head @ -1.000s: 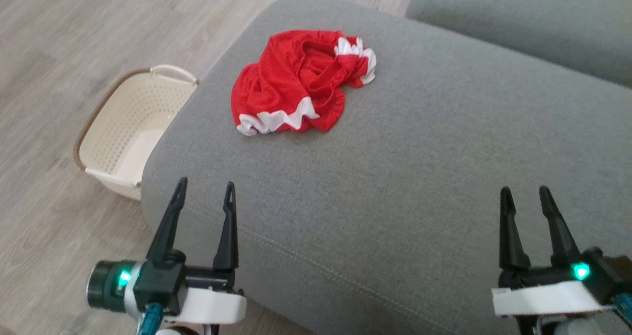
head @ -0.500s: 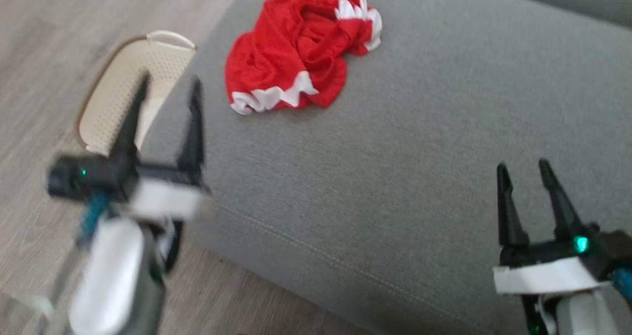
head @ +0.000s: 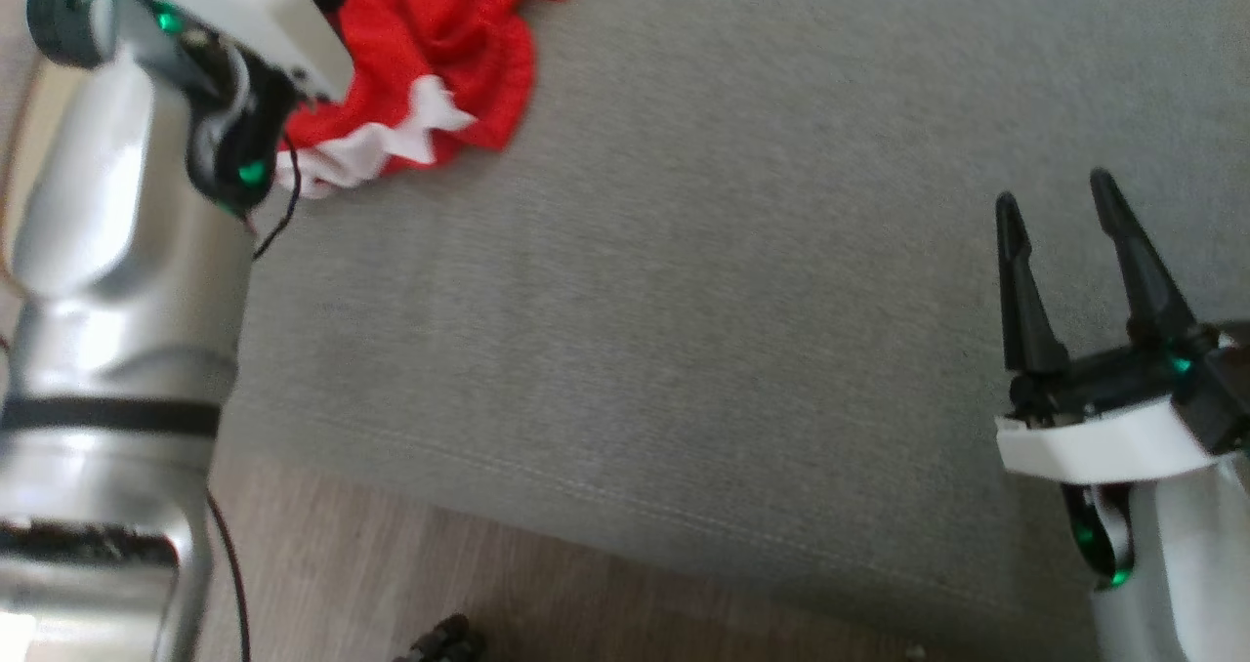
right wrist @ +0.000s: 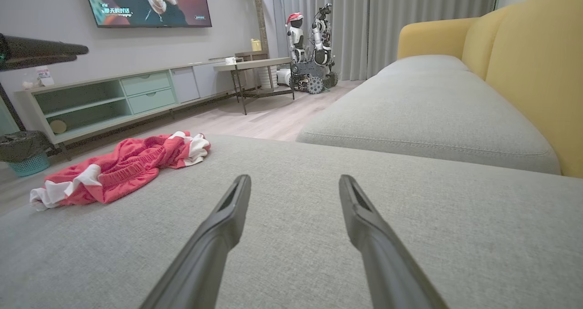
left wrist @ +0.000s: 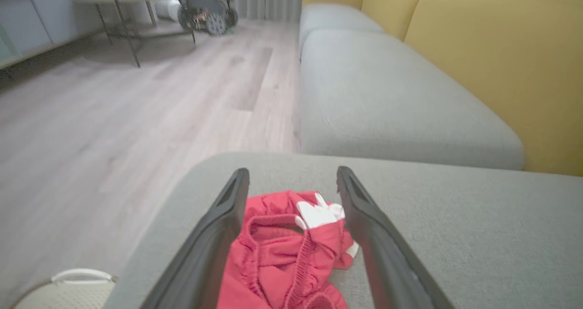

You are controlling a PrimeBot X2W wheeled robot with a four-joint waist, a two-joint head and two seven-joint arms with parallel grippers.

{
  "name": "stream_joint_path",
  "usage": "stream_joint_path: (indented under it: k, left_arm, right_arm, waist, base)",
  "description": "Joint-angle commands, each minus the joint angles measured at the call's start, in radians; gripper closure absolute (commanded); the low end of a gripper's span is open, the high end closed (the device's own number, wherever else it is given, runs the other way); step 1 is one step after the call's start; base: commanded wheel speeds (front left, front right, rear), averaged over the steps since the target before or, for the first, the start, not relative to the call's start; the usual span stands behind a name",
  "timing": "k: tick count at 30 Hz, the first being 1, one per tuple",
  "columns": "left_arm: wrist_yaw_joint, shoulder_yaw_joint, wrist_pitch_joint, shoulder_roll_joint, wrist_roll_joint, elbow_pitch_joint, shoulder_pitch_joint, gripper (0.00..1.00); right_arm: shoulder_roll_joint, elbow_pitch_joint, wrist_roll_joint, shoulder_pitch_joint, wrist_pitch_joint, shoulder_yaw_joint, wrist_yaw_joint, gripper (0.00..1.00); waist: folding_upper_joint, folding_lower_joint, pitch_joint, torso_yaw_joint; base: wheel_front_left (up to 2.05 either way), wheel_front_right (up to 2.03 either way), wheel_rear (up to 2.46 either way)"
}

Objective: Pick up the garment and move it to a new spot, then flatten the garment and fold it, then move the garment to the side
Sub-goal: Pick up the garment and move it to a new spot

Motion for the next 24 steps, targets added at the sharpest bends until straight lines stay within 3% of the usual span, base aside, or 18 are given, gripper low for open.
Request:
stream_joint_path:
  k: [1, 8, 16, 23, 24]
  left_arm:
    - [0.001, 0.006, 0.020, 0.068, -0.034, 0.007, -0.045, 0.00]
    - [0.000, -0.099, 0.091, 0.135, -0.191, 0.167, -0.156, 0.00]
    - [0.000, -0.187, 0.142, 0.200, -0.231, 0.337, -0.209, 0.00]
    - [0.000, -0.221, 0.161, 0.207, -0.284, 0.403, -0.211, 0.00]
    - [0.000, -0.227, 0.165, 0.203, -0.296, 0.407, -0.208, 0.15]
  right_arm:
    - [-0.008, -0.044, -0.011, -0.027, -0.011, 0.031, 0.006, 0.00]
    - [-0.014, -0.066, -0.018, -0.071, -0.011, 0.045, 0.006, 0.00]
    - [0.004, -0.086, -0.024, -0.106, -0.011, 0.057, 0.006, 0.00]
    - [0.017, -0.092, -0.027, -0.131, -0.011, 0.056, 0.006, 0.00]
    - [0.019, -0.092, -0.028, -0.135, -0.011, 0.057, 0.006, 0.00]
  waist:
    - [0.0000, -0.0002, 0.070, -0.066]
    - [0.0000, -0.0002, 0.152, -0.136]
    - [0.0000, -0.0002, 0.214, -0.188]
    - [0.0000, -0.0002, 0.249, -0.207]
    - [0.0000, -0.0002, 0.252, -0.209]
  base:
    - [0.00, 0.00, 0.00]
    - [0.00, 0.00, 0.00]
    - [0.00, 0.00, 0.00]
    - [0.00, 0.00, 0.00]
    - [0.00, 0.00, 0.00]
